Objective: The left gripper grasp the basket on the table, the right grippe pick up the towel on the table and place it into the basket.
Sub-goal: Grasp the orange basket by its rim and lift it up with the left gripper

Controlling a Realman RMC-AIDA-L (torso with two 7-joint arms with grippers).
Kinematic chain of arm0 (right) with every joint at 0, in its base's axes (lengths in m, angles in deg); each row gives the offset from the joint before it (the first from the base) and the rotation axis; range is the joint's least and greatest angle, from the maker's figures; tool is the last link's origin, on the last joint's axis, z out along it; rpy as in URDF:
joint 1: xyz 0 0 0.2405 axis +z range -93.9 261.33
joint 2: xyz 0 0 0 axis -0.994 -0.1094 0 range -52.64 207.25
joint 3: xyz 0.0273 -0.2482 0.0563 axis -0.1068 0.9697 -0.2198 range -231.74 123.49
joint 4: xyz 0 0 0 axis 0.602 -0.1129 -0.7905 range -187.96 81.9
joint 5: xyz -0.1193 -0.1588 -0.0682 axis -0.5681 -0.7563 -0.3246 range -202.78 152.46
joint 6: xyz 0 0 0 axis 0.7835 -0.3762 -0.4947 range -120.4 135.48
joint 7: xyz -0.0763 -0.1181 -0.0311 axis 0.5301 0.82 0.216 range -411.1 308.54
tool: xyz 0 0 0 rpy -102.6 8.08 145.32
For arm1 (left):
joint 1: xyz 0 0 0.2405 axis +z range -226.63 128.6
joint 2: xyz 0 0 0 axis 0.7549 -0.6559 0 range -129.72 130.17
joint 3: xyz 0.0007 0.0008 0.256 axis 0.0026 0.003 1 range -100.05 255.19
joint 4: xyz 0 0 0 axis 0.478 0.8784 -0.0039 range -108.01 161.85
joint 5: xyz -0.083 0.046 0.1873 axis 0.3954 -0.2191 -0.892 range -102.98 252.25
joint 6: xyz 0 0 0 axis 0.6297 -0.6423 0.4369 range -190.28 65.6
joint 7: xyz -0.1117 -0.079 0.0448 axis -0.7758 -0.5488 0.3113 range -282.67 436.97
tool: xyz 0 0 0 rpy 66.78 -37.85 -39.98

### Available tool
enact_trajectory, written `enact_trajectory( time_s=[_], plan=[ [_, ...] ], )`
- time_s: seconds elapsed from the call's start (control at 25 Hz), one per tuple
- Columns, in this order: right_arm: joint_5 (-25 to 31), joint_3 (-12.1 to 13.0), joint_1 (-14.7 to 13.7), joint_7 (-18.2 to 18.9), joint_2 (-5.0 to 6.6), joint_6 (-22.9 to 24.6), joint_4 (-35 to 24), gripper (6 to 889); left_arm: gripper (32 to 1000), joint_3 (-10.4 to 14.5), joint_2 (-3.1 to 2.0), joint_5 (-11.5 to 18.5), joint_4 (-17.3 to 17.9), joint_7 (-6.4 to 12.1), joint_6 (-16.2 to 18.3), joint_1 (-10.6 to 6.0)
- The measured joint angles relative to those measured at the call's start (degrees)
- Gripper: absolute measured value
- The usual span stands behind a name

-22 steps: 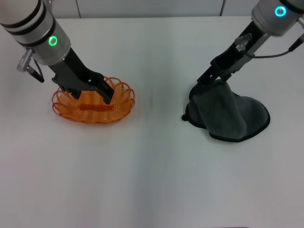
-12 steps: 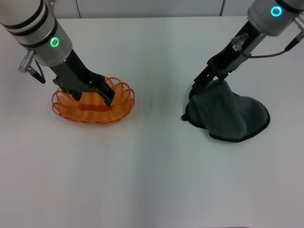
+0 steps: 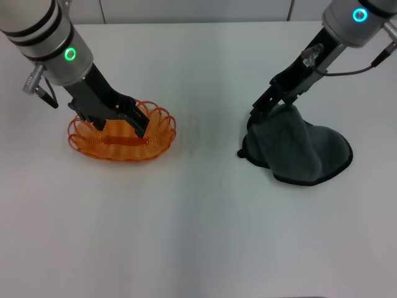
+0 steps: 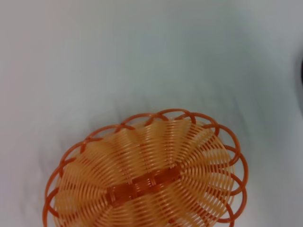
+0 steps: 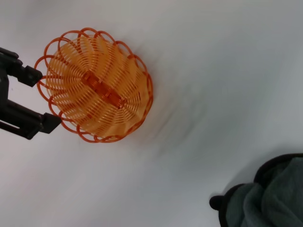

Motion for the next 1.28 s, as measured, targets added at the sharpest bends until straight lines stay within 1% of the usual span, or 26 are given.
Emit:
enact_trajectory(
  time_s=[0.12, 0.28, 0.44, 0.56, 0.72, 0.84, 0.92, 1.08, 1.24, 1.28],
  plan=[
    [-0.02, 0.0, 0.0, 0.05, 0.0, 0.0, 0.0, 867, 878, 0.0, -0.09, -0.05, 0.0, 0.0, 0.0, 0.0],
    [-0.04, 0.0, 0.0, 0.07, 0.0, 0.0, 0.0, 867, 878, 0.0, -0.34, -0.63, 0.0, 0.05, 0.34, 0.17],
    [-0.05, 0.0, -0.02, 0.16, 0.0, 0.0, 0.0, 867, 878, -0.43, -0.82, -1.17, -0.09, 0.07, 1.31, 0.63],
    [-0.04, 0.0, -0.03, 0.22, 0.0, 0.0, 0.0, 867, 878, -0.99, -1.06, -2.67, -0.78, 0.09, 2.44, 0.78],
    [-0.04, 0.0, 0.0, 0.25, 0.0, 0.0, 0.0, 867, 878, -2.5, -1.47, -4.8, -3.26, 0.09, 4.32, 0.63],
    [-0.04, 0.0, 0.03, 0.32, 0.0, 0.0, -0.01, 867, 878, -3.02, -2.29, -5.19, -5.99, 0.09, 6.35, 0.48],
    [-0.04, 0.0, 0.03, 0.33, 0.0, 0.0, -0.01, 867, 878, -3.19, -2.64, -5.19, -7.06, 0.09, 7.21, 0.47],
    [-0.04, 0.0, 0.03, 0.34, 0.0, 0.04, -0.05, 867, 878, -4.44, -3.11, -5.21, -9.21, 0.09, 9.61, 0.43],
    [-0.04, 0.0, 0.01, 0.52, -0.03, 0.08, -0.1, 867, 878, -4.59, -3.75, -5.14, -11.53, 0.09, 11.94, 0.37],
    [-0.03, 0.0, 0.01, 0.58, -0.04, 0.08, -0.1, 867, 878, -4.74, -3.83, -5.1, -11.83, 0.09, 12.45, 0.38]
  ],
)
